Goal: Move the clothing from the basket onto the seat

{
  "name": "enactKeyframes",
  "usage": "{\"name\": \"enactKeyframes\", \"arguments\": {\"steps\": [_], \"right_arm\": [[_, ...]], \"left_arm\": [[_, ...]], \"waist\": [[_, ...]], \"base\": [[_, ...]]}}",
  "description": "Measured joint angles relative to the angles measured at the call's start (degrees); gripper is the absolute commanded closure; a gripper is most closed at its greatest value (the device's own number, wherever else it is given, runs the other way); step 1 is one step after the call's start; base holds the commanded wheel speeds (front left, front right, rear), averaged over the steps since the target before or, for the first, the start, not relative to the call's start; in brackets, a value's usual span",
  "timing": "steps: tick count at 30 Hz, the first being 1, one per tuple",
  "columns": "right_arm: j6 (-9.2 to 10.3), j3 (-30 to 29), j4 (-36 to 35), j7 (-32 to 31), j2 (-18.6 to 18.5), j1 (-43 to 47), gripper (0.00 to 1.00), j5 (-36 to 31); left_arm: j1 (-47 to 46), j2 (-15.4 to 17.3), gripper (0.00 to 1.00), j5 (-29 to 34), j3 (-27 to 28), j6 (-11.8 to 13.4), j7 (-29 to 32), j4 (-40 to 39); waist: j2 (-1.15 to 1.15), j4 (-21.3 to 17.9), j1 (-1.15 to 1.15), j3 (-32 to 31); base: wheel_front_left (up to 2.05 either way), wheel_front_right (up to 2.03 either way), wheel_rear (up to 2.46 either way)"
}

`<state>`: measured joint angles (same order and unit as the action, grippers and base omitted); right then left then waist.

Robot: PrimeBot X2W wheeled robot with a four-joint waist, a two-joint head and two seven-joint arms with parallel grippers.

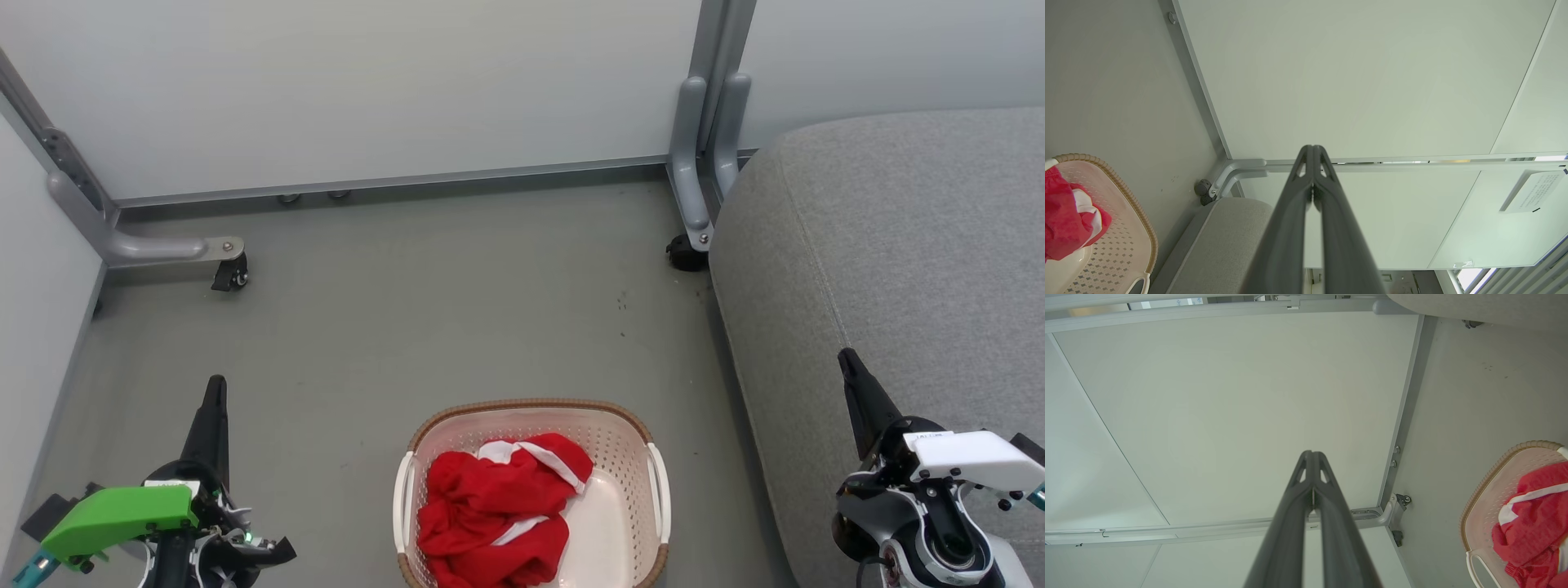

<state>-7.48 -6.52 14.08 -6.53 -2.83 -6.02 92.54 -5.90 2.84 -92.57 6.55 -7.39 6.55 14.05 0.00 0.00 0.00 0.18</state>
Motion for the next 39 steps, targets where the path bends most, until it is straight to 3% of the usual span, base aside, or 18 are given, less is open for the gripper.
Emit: {"name": "enactKeyframes", "arguments": {"steps": [8,9,10,11,25,39], "right_arm": [[0.00,0.0,0.0,0.0,0.0,0.0,1.00,0.0],[0.00,0.0,0.2,0.0,0.0,0.1,0.00,0.0],[0.01,0.0,0.6,0.0,0.2,0.3,1.00,0.0],[0.01,0.0,1.1,0.0,0.3,0.7,0.00,0.0],[0.02,3.0,-0.2,3.4,0.3,1.9,0.00,-1.7],[0.02,3.6,-4.5,6.8,-0.3,1.9,0.00,-20.0]], "left_arm": [[0.0,0.0,1.00,0.0,0.0,0.0,0.0,0.0],[0.1,0.0,0.00,0.0,0.0,0.0,0.0,0.2],[0.3,-0.1,1.00,0.0,0.0,0.0,-0.1,0.6],[0.7,-0.2,0.00,0.0,-0.1,0.1,-0.1,1.2],[1.7,-0.4,0.00,1.6,-2.8,0.2,-3.5,0.3],[0.9,-0.4,0.00,20.6,-4.9,0.2,-6.8,-4.4]], "waist": [[0.00,0.0,0.00,0.0],[0.00,0.0,0.00,0.0],[0.00,0.0,0.00,0.0],[0.00,0.0,0.00,0.0],[0.00,0.0,0.00,0.2],[0.00,0.2,0.00,0.4]], "base": [[0.00,0.00,0.00],[0.00,0.00,0.00],[0.00,0.00,0.00],[0.00,0.00,0.00],[0.00,0.00,0.00],[0.00,0.00,0.00]]}}
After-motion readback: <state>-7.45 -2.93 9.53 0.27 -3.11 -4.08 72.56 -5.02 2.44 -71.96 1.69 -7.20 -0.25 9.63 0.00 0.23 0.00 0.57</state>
